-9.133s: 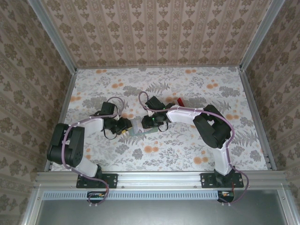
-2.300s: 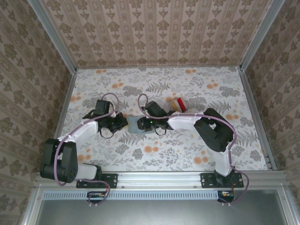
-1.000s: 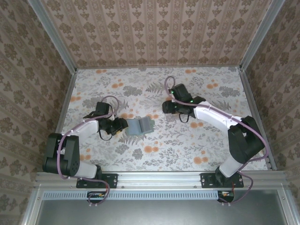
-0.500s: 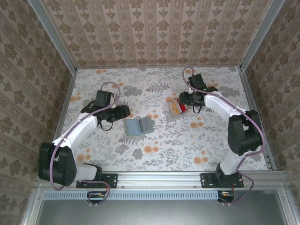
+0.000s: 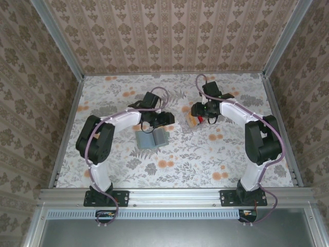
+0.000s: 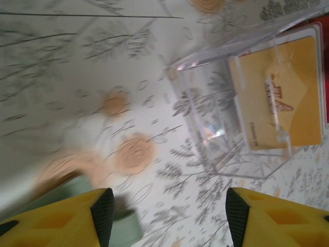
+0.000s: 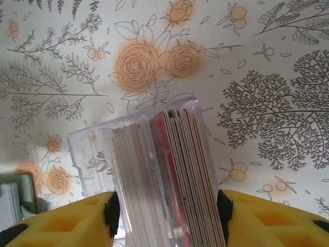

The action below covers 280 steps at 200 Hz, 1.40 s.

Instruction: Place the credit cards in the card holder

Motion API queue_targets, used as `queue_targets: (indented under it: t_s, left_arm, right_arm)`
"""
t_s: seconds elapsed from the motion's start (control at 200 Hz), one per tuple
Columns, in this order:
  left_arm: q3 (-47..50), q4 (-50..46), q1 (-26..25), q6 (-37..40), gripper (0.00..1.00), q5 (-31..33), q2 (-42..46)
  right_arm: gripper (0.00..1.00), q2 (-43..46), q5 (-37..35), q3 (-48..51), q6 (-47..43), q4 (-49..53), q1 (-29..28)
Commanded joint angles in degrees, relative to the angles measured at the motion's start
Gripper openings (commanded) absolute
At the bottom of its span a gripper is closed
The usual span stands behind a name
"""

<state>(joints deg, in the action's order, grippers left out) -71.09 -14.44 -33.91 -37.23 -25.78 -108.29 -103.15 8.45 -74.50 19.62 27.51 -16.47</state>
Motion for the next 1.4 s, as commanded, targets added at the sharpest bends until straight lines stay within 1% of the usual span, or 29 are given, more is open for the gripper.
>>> queue_targets:
  t_s: [0.0, 0.215, 0.54, 0.66, 0.985, 1.2, 1.32, 1.335, 1.395]
  left_arm:
    - [-4.51, 2.74, -1.55, -2.39, 0.61, -3.25, -3.59]
    - [-10.38, 2.96, -3.87, -3.18, 0.6, -4.54, -10.11]
    - [-11.39, 4.52, -4.54, -4.46, 0.58, -5.33, -14.33]
    - [-11.27, 4.76, -4.59, -4.55, 0.57, -5.33, -15.02]
    - [-10.3, 5.38, -4.55, -4.92, 0.56, -5.06, -15.12]
    - [-10.38, 5.3, -4.67, -4.99, 0.55, -5.02, -14.92]
    - [-10.55, 5.12, -4.67, -4.97, 0.55, -5.14, -14.92]
    - [-10.52, 5.12, -4.67, -5.0, 0.55, -5.13, -14.88]
    - [-10.58, 5.12, -4.62, -4.96, 0.55, -5.19, -14.93]
  right_arm:
    - [0.56, -0.12, 1.88, -1.65, -0.74, 1.76, -0.78]
    - [0.56, -1.72, 1.89, -1.88, -1.02, 2.18, -0.79]
    - [0.56, -3.15, 2.11, -2.23, -1.31, 2.98, -1.18]
    - [0.56, -1.54, 3.06, -1.97, -1.1, 2.95, -1.19]
    - [0.56, 4.04, 2.67, -0.76, -0.85, 2.99, -1.24]
    - [0.56, 3.93, 2.74, -0.65, -0.97, 2.95, -1.17]
    - [0.54, 3.12, 1.67, -0.89, -1.15, 2.98, -1.18]
    - [0.54, 2.9, 1.41, -0.98, -1.35, 4.48, -1.2]
    - [0.52, 2.46, 0.84, -1.28, -1.61, 5.09, -1.14]
